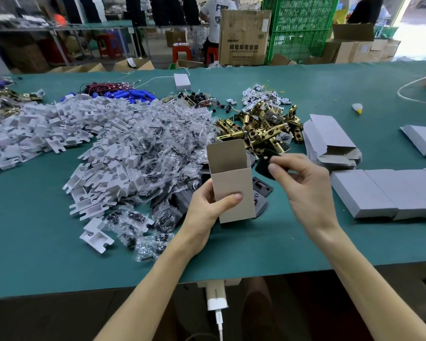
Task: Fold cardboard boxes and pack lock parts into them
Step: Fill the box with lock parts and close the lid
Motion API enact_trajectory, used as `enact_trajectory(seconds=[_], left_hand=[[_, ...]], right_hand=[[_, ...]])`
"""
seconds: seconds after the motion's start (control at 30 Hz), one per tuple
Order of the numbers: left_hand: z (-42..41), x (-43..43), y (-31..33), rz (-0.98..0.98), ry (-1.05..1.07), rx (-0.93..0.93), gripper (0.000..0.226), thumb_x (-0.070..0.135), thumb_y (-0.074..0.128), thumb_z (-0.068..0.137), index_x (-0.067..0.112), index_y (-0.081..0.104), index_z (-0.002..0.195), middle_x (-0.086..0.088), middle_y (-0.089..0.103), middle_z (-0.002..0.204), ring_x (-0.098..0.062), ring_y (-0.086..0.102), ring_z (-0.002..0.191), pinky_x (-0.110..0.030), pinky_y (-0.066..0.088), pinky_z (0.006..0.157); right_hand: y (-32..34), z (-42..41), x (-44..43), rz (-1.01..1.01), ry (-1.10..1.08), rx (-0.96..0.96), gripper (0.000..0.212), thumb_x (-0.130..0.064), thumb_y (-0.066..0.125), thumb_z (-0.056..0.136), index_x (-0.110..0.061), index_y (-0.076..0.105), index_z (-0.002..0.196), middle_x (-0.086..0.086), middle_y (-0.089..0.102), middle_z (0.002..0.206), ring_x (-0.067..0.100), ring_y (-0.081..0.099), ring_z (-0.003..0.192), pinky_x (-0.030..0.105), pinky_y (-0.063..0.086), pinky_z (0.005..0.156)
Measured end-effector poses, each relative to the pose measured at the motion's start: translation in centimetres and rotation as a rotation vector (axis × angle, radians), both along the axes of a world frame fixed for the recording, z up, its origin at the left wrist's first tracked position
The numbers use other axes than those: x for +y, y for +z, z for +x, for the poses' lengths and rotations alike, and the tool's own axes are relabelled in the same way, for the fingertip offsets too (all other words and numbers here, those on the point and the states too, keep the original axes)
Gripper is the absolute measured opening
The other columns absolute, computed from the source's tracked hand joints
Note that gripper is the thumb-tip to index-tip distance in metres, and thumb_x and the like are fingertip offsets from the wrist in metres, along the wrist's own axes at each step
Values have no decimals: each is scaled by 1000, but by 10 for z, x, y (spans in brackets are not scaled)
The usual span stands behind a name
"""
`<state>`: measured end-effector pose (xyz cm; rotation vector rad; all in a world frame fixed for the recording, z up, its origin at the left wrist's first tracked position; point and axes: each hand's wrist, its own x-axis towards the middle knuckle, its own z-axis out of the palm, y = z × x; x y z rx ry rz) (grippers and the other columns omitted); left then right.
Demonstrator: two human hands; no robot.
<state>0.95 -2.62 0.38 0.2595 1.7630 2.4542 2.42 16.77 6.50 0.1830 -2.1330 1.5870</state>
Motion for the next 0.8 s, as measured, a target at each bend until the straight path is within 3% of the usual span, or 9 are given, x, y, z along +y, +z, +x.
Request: enact_trajectory(seconds=[0.07, 0.17, 0.23, 0.3, 0.37, 0.5, 0.63, 0.8], left_hand=[[0, 1, 0, 2, -1, 0, 48, 17, 83, 83, 15, 68, 127, -8, 76, 121, -25, 72, 114, -31, 59, 88], [0, 1, 0, 8, 4, 1, 46, 15, 83, 83, 15, 69, 126, -9, 76, 119, -24, 72, 111, -31, 59, 87], [1, 1, 0, 17, -1, -1, 45, 15, 83, 83, 15, 69, 125, -10, 76, 118, -24, 72, 110, -30, 58, 86], [1, 1, 1, 25, -4, -1, 45, 14, 83, 82, 13, 69, 125, -11, 76, 117, -24, 72, 108, -30, 58, 84], [0, 1, 1, 28, -5, 1, 46, 13, 83, 83, 10, 67, 125, -12, 76, 116, -24, 72, 107, -30, 58, 84], [0, 1, 1, 29, -5, -4, 47, 11, 81, 83, 7, 66, 127, -14, 76, 117, -25, 72, 107, -34, 59, 87], [-1, 2, 0, 12, -14, 3, 46, 10, 81, 84, 7, 66, 127, -15, 75, 118, -25, 71, 107, -35, 60, 87], [1, 1, 0, -11, -14, 8, 45, 11, 82, 85, 11, 67, 127, -11, 76, 116, -25, 73, 106, -36, 61, 87]], right_hand=[[14, -1, -7, 119, 0, 87, 18, -11, 73, 93, -26, 76, 102, -7, 70, 106, 8, 64, 96, 20, 49, 84], [32, -3, -19, 281, 25, 214, 15, -7, 74, 91, -13, 80, 104, -2, 69, 103, 9, 63, 94, 16, 48, 83], [38, -6, -28, 439, 45, 313, 14, -4, 74, 90, -5, 80, 103, 6, 70, 102, 16, 65, 94, 22, 52, 85], [41, -11, -35, 592, 71, 379, 14, -2, 74, 89, -1, 79, 102, 13, 71, 101, 29, 67, 94, 38, 56, 82], [42, -16, -38, 701, 83, 449, 13, 0, 74, 87, 2, 79, 99, 16, 72, 98, 35, 68, 90, 41, 59, 77], [39, -19, -38, 728, 128, 452, 8, 1, 76, 87, 3, 77, 94, 13, 72, 97, 29, 71, 86, 36, 60, 76], [35, -19, -35, 732, 148, 462, 8, -1, 77, 87, 2, 69, 89, 11, 71, 92, 29, 70, 82, 44, 59, 69], [33, -20, -35, 705, 169, 351, 26, -8, 75, 91, -3, 57, 110, 7, 71, 96, 27, 69, 84, 45, 57, 70]])
